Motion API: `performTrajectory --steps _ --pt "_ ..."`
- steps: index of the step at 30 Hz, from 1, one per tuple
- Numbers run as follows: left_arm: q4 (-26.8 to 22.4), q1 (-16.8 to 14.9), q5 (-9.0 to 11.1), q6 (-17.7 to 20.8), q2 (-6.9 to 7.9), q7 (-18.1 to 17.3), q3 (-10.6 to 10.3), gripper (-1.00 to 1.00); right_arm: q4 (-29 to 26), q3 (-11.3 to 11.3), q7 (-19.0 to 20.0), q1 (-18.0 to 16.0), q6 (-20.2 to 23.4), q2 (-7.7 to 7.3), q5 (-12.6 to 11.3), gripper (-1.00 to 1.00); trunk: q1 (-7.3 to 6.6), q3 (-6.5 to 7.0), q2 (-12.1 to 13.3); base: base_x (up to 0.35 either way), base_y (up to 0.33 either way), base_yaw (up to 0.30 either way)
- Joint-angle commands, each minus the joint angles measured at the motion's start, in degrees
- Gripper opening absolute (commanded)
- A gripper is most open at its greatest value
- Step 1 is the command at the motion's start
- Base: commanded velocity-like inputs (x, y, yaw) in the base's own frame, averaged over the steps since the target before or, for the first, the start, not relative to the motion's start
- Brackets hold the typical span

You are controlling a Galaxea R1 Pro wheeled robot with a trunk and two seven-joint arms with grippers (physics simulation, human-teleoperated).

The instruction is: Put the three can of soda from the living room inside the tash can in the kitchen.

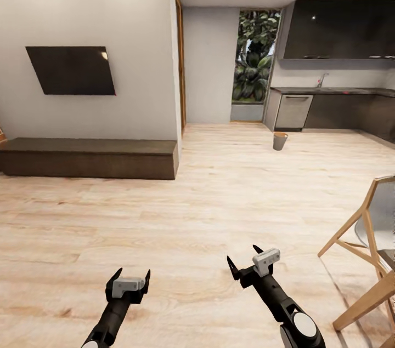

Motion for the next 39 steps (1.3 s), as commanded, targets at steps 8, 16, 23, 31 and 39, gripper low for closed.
performTrajectory --steps 8,16,23,31,39 --pt "0.0 0.0 0.02 0.0 -0.04 0.0 0.03 1.0 0.0 0.0 0.0 0.02 0.0 0.0 0.01 1.0 0.0 -0.15 0.0 0.312 0.0 -0.213" --pt "0.0 0.0 0.06 0.0 -0.03 0.0 0.02 1.0 0.0 0.01 0.0 0.0 0.0 0.0 0.02 1.0 0.0 -0.31 0.0 0.315 0.0 -0.168" --pt "0.0 0.0 0.06 0.0 -0.04 0.0 0.06 1.0 0.0 0.08 0.0 0.0 0.0 0.0 0.09 1.0 0.0 -0.46 0.0 0.318 0.0 -0.133" --pt "0.0 -0.01 0.07 0.0 -0.05 0.0 0.07 1.0 0.0 0.09 0.0 0.0 0.0 0.0 0.1 1.0 0.0 -0.62 0.0 0.322 0.0 -0.087" --pt "0.0 0.0 0.07 0.0 -0.05 0.0 0.06 1.0 0.0 0.09 0.0 0.01 0.0 0.05 0.12 1.0 0.0 -0.71 0.0 0.322 0.0 -0.015"
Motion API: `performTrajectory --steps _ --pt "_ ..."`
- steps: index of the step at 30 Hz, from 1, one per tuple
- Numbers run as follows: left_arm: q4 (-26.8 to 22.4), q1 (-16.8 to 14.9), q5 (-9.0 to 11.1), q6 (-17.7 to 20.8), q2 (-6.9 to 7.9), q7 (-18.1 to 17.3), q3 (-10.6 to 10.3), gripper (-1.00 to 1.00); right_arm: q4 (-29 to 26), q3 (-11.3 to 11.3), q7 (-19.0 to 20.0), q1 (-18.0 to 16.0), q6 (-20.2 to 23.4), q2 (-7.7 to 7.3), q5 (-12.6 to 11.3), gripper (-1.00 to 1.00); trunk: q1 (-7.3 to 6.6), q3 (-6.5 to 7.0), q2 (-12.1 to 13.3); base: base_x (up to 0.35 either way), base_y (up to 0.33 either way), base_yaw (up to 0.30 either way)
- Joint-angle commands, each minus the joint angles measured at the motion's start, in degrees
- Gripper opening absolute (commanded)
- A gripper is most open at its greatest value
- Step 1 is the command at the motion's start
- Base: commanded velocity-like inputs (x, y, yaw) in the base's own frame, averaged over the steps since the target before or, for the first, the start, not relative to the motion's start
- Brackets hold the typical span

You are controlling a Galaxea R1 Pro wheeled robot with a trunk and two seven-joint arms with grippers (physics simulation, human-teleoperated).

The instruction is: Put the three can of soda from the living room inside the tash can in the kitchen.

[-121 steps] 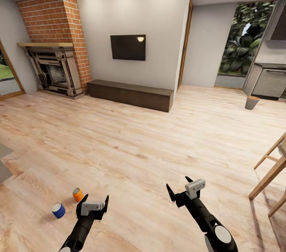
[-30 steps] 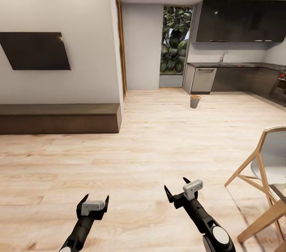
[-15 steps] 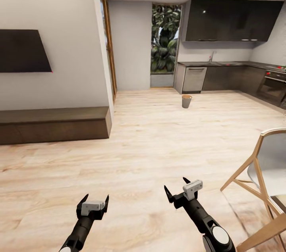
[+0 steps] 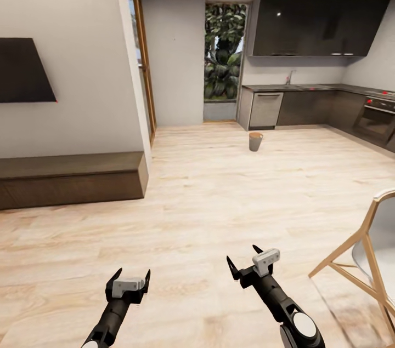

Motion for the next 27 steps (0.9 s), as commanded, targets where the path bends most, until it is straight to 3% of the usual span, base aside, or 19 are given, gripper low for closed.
performTrajectory --steps 1,10,27 --pt "0.0 -0.02 0.0 0.01 0.0 0.0 0.0 1.0 0.0 0.08 0.0 0.0 0.0 0.01 0.0 1.0 0.0 0.0 0.0 0.322 0.0 -0.002" --pt "0.0 -0.02 0.0 0.04 0.0 0.0 -0.01 1.0 0.34 1.38 0.0 0.0 -0.01 -0.05 0.06 1.0 0.0 -0.01 0.0 0.322 0.0 -0.001" --pt "0.0 0.0 0.0 0.02 0.0 0.02 -0.01 1.0 0.79 1.53 -0.01 -0.01 -0.01 0.01 -0.16 1.0 0.0 -0.01 0.0 0.322 0.0 -0.013"
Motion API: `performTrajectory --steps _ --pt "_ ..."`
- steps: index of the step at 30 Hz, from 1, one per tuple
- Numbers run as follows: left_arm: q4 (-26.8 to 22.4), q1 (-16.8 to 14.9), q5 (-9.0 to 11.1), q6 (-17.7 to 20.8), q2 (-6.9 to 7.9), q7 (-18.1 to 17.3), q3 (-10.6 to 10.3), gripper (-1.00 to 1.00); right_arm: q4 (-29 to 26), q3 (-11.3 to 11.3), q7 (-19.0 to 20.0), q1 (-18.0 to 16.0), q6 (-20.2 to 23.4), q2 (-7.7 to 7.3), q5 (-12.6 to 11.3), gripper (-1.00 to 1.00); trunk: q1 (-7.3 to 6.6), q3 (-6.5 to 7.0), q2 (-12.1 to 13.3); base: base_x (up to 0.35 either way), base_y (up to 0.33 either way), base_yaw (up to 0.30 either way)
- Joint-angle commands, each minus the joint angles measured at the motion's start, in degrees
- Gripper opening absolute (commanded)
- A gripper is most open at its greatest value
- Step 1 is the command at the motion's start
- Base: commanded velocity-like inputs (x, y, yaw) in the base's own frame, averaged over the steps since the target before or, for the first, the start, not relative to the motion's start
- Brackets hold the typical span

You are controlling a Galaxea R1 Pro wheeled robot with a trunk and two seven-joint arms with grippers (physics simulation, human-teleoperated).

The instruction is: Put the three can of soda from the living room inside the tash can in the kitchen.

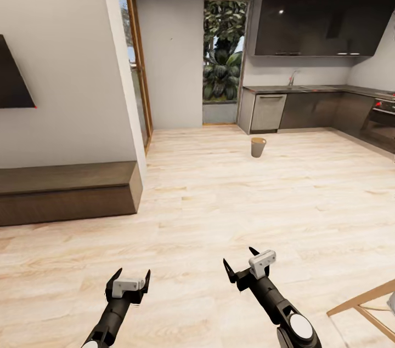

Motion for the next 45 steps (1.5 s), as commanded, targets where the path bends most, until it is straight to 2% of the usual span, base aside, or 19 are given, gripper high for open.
performTrajectory --steps 1,21,45 --pt "0.0 0.0 0.0 0.0 0.0 0.0 0.0 1.0 0.0 -0.01 0.0 0.02 0.0 0.01 -0.01 1.0 0.0 0.0 0.0 0.322 0.0 -0.105" --pt "0.0 0.0 0.0 0.04 0.0 -0.02 0.01 1.0 0.0 -0.03 -0.06 0.0 -0.03 0.03 -0.03 1.0 0.0 0.0 0.0 0.321 0.011 -0.167" --pt "0.0 -0.09 0.0 0.16 0.0 -0.02 -0.01 1.0 0.0 0.04 0.0 0.0 -0.13 0.02 -0.03 1.0 0.0 0.0 0.0 0.273 0.178 -0.118"
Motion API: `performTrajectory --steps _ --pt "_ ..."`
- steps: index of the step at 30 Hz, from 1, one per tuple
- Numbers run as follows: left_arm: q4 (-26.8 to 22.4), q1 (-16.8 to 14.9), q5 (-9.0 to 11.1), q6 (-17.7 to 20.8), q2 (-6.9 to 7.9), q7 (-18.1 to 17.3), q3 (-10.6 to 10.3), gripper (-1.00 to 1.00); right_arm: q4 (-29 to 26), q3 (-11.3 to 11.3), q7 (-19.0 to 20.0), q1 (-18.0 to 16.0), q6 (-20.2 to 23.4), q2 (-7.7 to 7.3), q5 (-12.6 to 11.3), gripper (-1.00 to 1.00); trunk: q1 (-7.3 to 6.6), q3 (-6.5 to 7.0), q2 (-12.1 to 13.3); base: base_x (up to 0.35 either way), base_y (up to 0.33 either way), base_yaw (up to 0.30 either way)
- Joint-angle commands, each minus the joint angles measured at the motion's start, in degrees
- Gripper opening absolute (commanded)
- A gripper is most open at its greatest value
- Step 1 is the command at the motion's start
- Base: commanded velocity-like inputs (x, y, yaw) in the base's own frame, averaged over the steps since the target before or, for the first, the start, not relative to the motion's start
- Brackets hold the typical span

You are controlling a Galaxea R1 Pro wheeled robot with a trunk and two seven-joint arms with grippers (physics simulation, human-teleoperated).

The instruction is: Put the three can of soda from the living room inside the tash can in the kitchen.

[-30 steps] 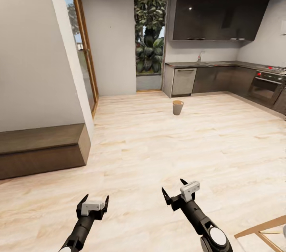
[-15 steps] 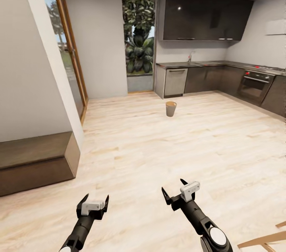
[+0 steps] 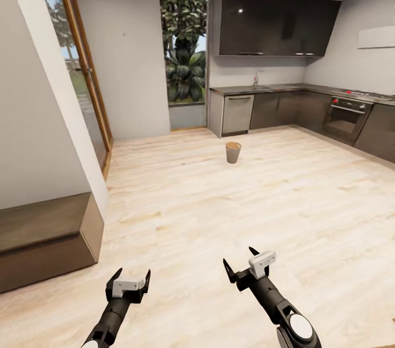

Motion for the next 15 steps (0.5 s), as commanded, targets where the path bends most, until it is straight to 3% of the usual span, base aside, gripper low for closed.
performTrajectory --steps 1,15 --pt "0.0 0.0 0.0 0.0 0.0 0.0 -0.01 1.0 0.0 0.0 0.0 0.0 -0.01 -0.01 0.0 1.0 0.0 0.0 0.0 0.258 0.203 -0.023" --pt "0.0 0.0 0.0 0.0 0.0 0.0 -0.05 1.0 0.03 0.38 0.01 0.0 -0.04 -0.01 -0.06 1.0 0.0 0.0 0.0 0.267 0.199 -0.005"
